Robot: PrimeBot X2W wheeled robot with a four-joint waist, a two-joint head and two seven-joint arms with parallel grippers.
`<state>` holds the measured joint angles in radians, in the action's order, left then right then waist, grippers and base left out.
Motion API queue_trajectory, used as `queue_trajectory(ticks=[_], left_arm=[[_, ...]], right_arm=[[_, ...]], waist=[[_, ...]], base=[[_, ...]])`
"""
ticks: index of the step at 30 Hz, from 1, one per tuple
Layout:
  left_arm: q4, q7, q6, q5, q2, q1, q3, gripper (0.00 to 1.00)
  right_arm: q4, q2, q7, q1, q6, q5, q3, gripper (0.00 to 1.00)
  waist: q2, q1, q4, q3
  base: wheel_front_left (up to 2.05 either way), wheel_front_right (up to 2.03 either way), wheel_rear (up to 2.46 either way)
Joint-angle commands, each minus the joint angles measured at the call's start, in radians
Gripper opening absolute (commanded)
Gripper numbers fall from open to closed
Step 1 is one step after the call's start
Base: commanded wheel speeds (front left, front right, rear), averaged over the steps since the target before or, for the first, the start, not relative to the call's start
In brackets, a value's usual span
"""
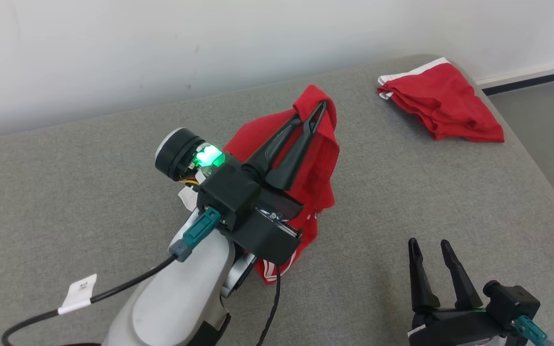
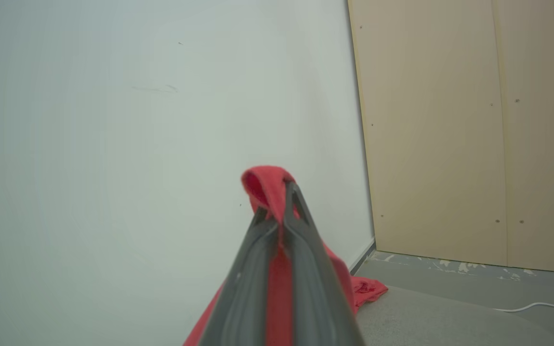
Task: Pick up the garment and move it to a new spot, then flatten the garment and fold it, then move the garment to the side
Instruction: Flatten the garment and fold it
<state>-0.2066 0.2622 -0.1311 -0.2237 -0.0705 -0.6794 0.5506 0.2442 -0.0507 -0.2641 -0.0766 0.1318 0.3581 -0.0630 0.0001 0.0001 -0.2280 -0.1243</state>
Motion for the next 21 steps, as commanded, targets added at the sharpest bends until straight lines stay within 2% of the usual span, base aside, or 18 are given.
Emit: queue_trajectory(ticks=[1,4,8,10,15,21], left_arm=[[0.006,0.002,0.001,-0.010,0.001,-0.011,-0.006,0.00],[0.006,0.002,0.002,-0.014,-0.002,-0.005,-0.020,0.00],[-0.003,0.002,0.009,-0.023,-0.045,0.026,-0.071,0.00],[0.007,0.002,0.014,-0.027,-0.077,0.035,-0.106,0.00],[0.033,0.002,0.029,-0.040,-0.198,0.092,-0.207,0.00],[0.066,0.001,0.070,-0.086,-0.298,0.269,-0.308,0.00]], right_arm=[[-0.001,0.001,-0.001,0.014,-0.003,-0.002,0.008,1.00],[-0.005,0.001,-0.001,0.018,-0.003,-0.004,0.014,1.00],[-0.003,0.001,-0.001,0.029,-0.003,-0.004,0.030,1.00],[-0.002,0.001,-0.001,0.035,-0.003,-0.004,0.032,1.00],[0.005,0.001,-0.001,0.032,-0.003,0.000,0.018,1.00],[0.012,0.001,-0.001,0.037,-0.003,0.004,0.014,1.00]], waist=[[-0.0001,-0.0001,0.011,0.008],[-0.0001,-0.0001,0.023,0.009],[-0.0001,-0.0001,0.060,0.011],[-0.0001,-0.0001,0.082,0.013],[-0.0001,-0.0001,0.117,0.018],[-0.0001,-0.0001,0.140,0.017]], base=[[0.00,0.00,0.00],[0.00,0.00,0.00],[0.00,0.00,0.00],[0.00,0.00,0.00],[0.00,0.00,0.00],[0.00,0.00,0.00]])
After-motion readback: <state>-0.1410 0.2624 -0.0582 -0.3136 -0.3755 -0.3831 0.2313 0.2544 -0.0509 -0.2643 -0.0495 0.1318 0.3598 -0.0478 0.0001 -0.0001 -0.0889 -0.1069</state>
